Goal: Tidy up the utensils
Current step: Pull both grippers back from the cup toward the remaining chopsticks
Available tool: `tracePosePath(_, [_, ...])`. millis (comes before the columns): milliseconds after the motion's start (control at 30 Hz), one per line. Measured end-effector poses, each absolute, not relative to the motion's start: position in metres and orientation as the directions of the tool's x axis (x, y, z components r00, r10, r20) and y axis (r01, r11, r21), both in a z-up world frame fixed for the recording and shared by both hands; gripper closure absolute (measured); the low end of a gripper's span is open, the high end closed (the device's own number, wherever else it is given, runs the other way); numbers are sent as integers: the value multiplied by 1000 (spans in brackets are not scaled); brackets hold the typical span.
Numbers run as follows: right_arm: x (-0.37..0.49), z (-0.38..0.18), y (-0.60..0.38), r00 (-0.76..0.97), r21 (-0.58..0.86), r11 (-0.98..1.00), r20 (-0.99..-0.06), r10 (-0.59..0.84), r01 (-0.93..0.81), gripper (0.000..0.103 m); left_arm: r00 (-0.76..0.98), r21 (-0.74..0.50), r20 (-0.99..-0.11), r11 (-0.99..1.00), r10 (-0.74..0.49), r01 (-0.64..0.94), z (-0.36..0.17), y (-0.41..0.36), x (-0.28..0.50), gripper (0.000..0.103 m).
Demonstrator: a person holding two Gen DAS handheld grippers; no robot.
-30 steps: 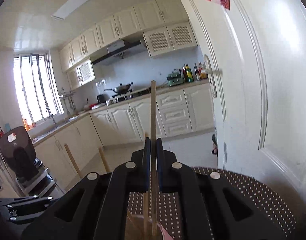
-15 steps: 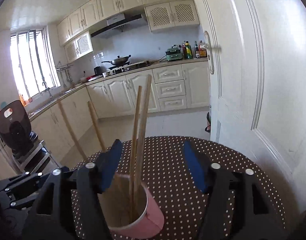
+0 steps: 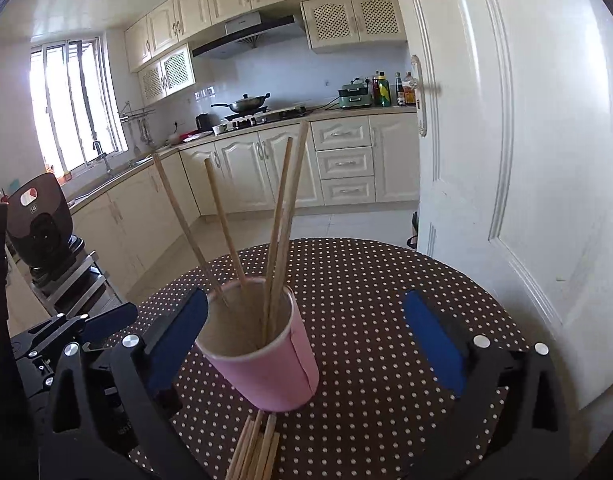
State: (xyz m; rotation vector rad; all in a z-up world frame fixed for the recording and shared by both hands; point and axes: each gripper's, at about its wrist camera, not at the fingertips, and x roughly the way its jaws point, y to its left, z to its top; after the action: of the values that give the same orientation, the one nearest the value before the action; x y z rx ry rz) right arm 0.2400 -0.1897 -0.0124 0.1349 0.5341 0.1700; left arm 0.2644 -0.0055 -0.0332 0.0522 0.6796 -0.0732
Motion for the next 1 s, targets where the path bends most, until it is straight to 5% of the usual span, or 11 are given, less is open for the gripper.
tracePosePath(400, [197,-14,-200,875,153,981,-451,178,-120,8,764,-19,-642,998,-62,65,-48,-2,236,28])
tracePosePath(633, [177,-26,-200,894,3,994,-437,100,-110,8,752,-27,-657,999,-50,42,-62,14,222,19])
tracePosePath(1000, [168,-45,-222,833,148,982,-524,176,-114,8,726,15,-688,1000,-2,17,-86,37,198,19])
